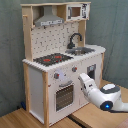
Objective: Play with the kitchen
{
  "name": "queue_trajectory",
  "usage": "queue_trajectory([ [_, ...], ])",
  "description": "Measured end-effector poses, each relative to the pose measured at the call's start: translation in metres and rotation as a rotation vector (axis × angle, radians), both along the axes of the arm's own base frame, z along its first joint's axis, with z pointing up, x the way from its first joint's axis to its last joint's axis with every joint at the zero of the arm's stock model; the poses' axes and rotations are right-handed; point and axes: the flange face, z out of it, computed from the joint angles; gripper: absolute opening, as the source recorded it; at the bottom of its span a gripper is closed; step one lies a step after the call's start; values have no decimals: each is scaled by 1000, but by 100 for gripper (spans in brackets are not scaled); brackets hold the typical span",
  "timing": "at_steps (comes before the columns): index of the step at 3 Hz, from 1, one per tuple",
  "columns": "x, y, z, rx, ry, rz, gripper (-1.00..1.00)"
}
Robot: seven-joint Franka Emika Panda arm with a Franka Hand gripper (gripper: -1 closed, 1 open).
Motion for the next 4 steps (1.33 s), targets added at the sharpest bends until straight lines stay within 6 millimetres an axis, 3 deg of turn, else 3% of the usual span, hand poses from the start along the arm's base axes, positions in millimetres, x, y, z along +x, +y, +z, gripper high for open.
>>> queue_trajectory([
  [1,-7,5,14,-107,20,21,100],
  [4,-15,16,23,-464,119,82,100],
])
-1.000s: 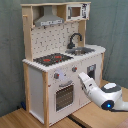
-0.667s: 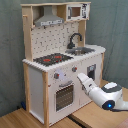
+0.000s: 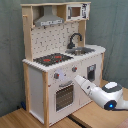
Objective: Play with the kitchen
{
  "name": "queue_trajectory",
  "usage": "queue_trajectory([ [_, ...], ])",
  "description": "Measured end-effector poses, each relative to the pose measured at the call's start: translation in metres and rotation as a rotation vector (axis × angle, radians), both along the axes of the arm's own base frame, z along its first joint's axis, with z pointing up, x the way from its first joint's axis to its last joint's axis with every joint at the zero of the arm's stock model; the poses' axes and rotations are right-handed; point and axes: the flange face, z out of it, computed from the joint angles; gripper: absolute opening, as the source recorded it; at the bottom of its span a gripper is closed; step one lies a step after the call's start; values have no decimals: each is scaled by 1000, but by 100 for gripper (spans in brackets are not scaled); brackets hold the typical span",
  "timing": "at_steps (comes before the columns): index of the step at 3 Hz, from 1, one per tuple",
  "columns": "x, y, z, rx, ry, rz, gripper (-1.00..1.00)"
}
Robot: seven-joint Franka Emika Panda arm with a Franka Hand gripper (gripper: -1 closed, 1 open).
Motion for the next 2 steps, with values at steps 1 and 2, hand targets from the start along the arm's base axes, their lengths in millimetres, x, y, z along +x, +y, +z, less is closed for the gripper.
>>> queue_trajectory([
  [1,-2,3,5,-123,27,17,100],
  [2,-8,6,12,-224,51,36,100],
])
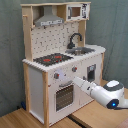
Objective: Play with the kitchen
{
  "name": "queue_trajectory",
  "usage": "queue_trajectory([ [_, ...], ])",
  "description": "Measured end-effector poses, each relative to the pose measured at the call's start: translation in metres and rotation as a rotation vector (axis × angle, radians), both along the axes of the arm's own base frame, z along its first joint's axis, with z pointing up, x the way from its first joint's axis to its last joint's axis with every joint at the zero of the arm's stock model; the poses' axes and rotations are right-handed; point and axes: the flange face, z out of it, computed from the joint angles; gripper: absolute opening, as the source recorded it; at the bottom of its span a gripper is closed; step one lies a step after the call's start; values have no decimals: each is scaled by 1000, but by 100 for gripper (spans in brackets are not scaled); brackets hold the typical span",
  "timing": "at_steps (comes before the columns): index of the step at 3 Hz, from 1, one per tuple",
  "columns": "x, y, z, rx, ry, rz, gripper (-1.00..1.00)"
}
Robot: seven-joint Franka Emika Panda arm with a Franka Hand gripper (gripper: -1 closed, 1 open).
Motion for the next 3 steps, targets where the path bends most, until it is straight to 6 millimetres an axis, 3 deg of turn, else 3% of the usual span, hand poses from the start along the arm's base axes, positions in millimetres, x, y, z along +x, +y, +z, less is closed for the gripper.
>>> queue_trajectory([
  [3,-18,-8,21,-265,63,46,100],
])
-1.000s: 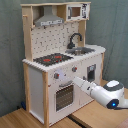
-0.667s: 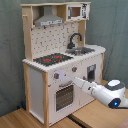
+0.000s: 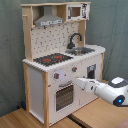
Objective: Play with the kitchen
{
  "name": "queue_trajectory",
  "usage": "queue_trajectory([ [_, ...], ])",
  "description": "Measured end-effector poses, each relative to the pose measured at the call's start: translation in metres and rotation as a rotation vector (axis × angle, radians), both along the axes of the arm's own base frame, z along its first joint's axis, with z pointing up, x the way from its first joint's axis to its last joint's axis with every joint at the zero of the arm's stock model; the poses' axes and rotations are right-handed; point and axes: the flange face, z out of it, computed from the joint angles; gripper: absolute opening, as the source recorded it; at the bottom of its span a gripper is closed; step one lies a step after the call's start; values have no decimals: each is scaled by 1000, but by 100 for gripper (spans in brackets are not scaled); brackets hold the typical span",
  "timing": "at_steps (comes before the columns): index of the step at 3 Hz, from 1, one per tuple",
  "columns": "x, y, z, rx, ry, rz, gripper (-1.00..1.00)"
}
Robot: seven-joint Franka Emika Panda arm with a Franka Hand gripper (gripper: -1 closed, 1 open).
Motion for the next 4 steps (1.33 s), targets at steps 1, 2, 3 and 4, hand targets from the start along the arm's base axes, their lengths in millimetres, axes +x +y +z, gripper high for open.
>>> queue_trajectory([
  [1,-1,-11,6,-69,17,5,100],
  [2,2,-25,12,-131,35,10,100],
  [3,7,-40,16,-183,53,21,100],
  [4,15,-57,22,-236,75,45,100],
])
